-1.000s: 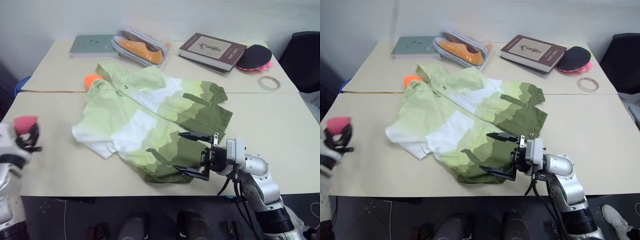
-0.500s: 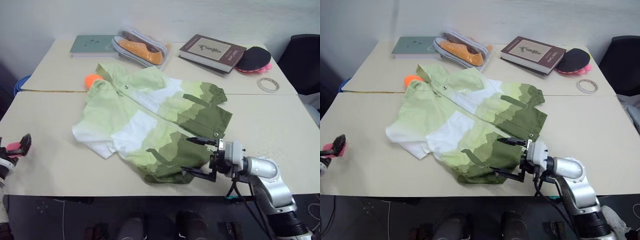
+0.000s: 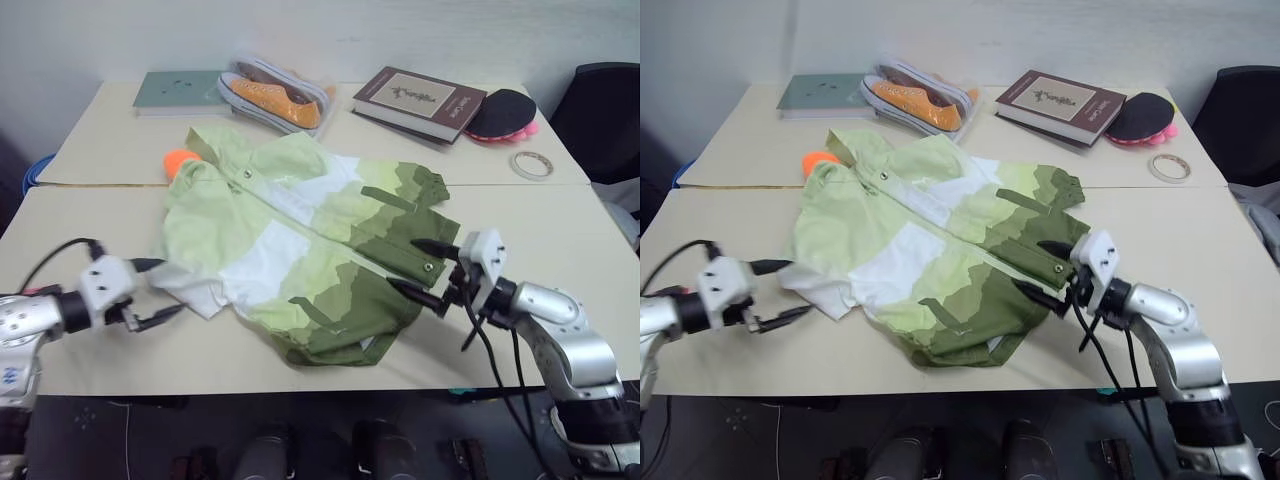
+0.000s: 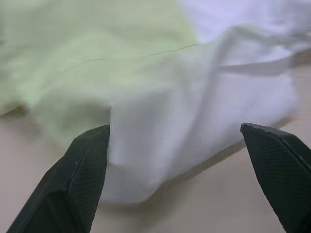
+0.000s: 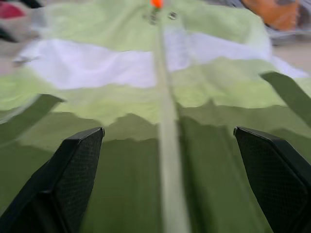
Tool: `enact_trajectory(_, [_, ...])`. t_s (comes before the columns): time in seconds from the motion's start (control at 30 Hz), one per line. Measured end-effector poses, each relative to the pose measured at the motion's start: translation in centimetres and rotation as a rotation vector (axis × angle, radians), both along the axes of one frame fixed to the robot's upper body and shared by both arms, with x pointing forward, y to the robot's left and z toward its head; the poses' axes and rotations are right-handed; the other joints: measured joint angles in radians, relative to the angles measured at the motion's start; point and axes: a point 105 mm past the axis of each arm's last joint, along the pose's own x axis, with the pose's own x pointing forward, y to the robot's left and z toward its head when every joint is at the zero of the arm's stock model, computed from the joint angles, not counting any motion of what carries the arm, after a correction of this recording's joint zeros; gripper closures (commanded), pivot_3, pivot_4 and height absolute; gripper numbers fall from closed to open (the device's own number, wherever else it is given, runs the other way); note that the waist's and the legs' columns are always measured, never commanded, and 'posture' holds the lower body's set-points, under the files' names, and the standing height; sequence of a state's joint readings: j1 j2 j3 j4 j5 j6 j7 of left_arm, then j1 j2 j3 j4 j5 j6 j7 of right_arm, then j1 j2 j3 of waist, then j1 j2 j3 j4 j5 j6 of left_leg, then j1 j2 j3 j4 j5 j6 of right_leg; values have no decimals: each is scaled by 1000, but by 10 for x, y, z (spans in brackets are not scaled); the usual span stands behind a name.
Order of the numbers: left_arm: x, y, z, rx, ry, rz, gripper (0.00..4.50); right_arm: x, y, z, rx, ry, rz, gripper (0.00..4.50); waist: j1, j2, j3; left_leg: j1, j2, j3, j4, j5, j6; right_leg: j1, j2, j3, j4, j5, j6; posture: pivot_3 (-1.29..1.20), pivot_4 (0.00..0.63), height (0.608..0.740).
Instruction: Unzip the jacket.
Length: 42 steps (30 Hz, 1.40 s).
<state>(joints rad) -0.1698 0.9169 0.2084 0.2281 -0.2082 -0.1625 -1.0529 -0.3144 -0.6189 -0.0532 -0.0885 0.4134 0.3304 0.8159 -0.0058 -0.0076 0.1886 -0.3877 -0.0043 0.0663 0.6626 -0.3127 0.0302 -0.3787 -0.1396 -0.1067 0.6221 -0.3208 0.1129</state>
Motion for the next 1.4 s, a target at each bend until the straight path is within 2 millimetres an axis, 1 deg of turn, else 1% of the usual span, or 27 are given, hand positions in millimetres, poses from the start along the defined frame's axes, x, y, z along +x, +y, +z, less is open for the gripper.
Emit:
enact_trajectory(0.1, [12,-2,-3,91,-4,-53,47,22,-25,-11,-37,102,-126,0,1,1,0,0,0,2,0,1,1,0,1,-5,0,0,0,0,150,740])
enact_trajectory(0.17, [21,-6,-3,142,-30,-88,47,35,-39,-11,-55,123,-189,0,1,1,0,-1,-1,4,0,1,3,-1,3,-11,1,0,0,0,150,740])
enact_trajectory(0.27, [29,-8,0,193,-62,-117,47,47,-48,-4,-72,111,-229,0,1,1,0,0,-2,6,1,1,4,0,5,-12,1,0,0,0,150,740])
enact_trajectory(0.33, [32,-9,0,208,-70,-126,47,52,-52,-3,-72,116,-258,0,1,1,0,0,-2,6,2,2,5,1,4,-12,2,0,0,0,150,740])
enact_trajectory(0.37, [34,-9,-2,212,-71,-130,461,54,-57,-7,-78,141,-281,0,1,1,0,2,-2,6,2,3,5,2,4,-11,3,0,1,0,150,740])
enact_trajectory(0.43, [35,-10,-5,210,-67,-136,962,54,-63,-20,-86,214,-310,0,4,1,0,2,-1,5,2,4,5,2,3,-11,4,0,1,0,150,740])
enact_trajectory(0.47, [36,-12,-8,208,-61,-142,1322,53,-65,-28,-81,267,-309,409,5,3,-1,2,-1,5,2,4,5,2,1,-11,5,0,1,0,150,740])
enact_trajectory(0.5, [35,-12,-10,209,-55,-149,1657,52,-65,-31,-73,291,-305,629,5,5,-2,2,-1,5,2,4,5,2,-2,-11,5,0,1,0,150,740])
enact_trajectory(0.53, [35,-13,-13,212,-45,-153,1948,52,-65,-30,-69,300,-296,938,4,8,-4,3,-2,5,2,4,5,2,-2,-11,5,0,1,0,150,740])
enact_trajectory(0.63, [36,-17,-20,211,-26,-166,2917,51,-64,-31,-60,309,-267,1975,4,12,-6,4,-2,5,2,4,5,3,-2,-12,5,0,1,0,150,740])
enact_trajectory(0.77, [33,-21,-28,209,-1,-190,4247,52,-63,-32,-56,279,-249,3425,5,17,-9,4,-2,5,2,4,5,3,-2,-12,5,0,1,0,150,740])
enact_trajectory(0.8, [32,-22,-30,203,2,-192,4476,53,-64,-32,-58,272,-250,3727,6,18,-10,4,-2,5,2,4,5,3,-2,-12,5,0,1,0,150,740])
enact_trajectory(0.87, [30,-27,-33,157,23,-184,4500,55,-66,-31,-65,241,-257,4480,6,20,-11,4,-3,5,2,4,6,3,-3,-12,5,0,1,0,150,740])
enact_trajectory(0.9, [26,-33,-35,119,39,-190,4500,57,-70,-29,-68,219,-275,4480,6,21,-11,4,-4,5,2,4,6,4,-4,-11,6,0,1,0,150,740])
enact_trajectory(1.0, [6,-68,-42,-43,127,-263,4500,66,-86,-16,-96,133,-359,4480,4,22,-10,3,-6,5,2,3,8,3,-7,-9,5,1,1,0,150,740])
enact_trajectory(1.03, [-6,-90,-43,-141,183,-305,4500,70,-95,-7,-130,93,-395,4480,4,23,-9,2,-7,4,2,2,9,3,-8,-7,4,1,2,0,150,740])
enact_trajectory(1.13, [-38,-143,-46,-335,347,-418,4500,78,-120,18,-195,8,-497,4480,5,20,-6,-1,-9,1,3,2,10,3,-8,-5,2,1,2,0,150,740])
enact_trajectory(1.17, [-47,-161,-43,-393,390,-458,4500,81,-129,26,-207,-13,-539,4480,5,19,-5,-2,-9,0,4,2,10,3,-8,-5,2,1,2,0,150,740])
enact_trajectory(1.23, [-59,-189,-32,-474,425,-518,4500,84,-143,36,-229,-36,-600,4480,4,17,-3,-1,-8,0,4,4,9,5,-6,-6,0,1,2,0,150,740])
enact_trajectory(1.3, [-60,-207,-27,-504,430,-536,4500,86,-155,36,-246,-29,-644,4480,3,17,-3,-1,-8,0,3,6,8,5,-1,-6,0,1,3,0,150,740])
enact_trajectory(1.37, [-60,-224,-28,-518,449,-544,4500,87,-164,28,-260,0,-678,4480,3,17,-3,-1,-8,0,3,7,8,5,0,-6,0,2,3,0,150,740])
enact_trajectory(1.4, [-61,-228,-31,-514,461,-546,4500,88,-166,25,-264,11,-687,4480,3,17,-3,-1,-8,0,3,7,8,5,0,-6,0,2,3,0,150,740])
